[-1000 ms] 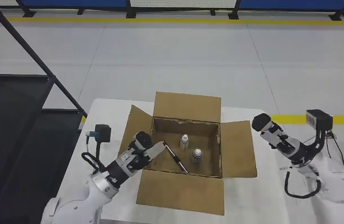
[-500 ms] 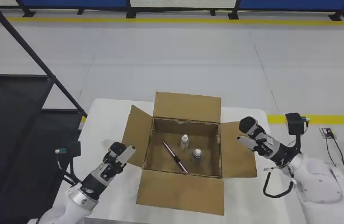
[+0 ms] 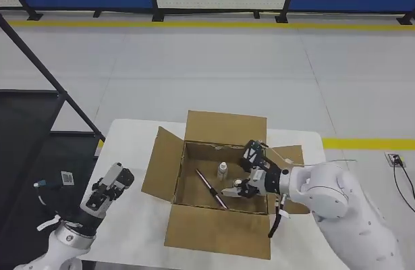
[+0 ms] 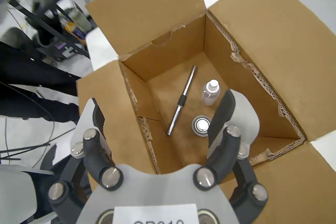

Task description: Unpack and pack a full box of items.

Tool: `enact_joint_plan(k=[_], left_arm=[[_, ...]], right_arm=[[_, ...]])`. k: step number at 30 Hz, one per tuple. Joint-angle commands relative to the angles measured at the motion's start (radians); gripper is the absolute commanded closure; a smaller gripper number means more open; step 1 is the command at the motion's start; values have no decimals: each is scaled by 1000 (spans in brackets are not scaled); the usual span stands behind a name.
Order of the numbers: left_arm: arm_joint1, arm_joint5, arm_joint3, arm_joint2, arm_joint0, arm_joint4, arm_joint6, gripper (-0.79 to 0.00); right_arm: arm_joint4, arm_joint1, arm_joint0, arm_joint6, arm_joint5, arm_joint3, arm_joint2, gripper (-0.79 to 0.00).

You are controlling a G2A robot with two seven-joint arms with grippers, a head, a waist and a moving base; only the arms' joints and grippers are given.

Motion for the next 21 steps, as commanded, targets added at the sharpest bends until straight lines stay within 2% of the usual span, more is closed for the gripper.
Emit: enact_joint_plan(k=[1, 9, 12, 16, 18, 21], left_arm=[[1, -7, 5, -12, 11, -37, -4, -785], [4, -27, 4, -27, 33, -67, -17, -785], [4, -27, 4, -27, 33, -67, -17, -785], [4, -27, 4, -27, 33, -67, -17, -785], [4, -27, 4, -27, 33, -67, -17, -785], [4, -27, 4, -27, 33, -67, -17, -785]], right_arm=[[-31, -17, 68, 8, 44, 65, -84, -785], [-113, -122, 318, 6, 201, 380, -354, -785], [-98, -165, 388, 6, 227, 511, -421, -785], [-55, -206, 435, -10, 213, 635, -466, -785], [-30, -228, 455, -30, 194, 705, -483, -643], [-11, -254, 474, -50, 178, 783, -503, -545]])
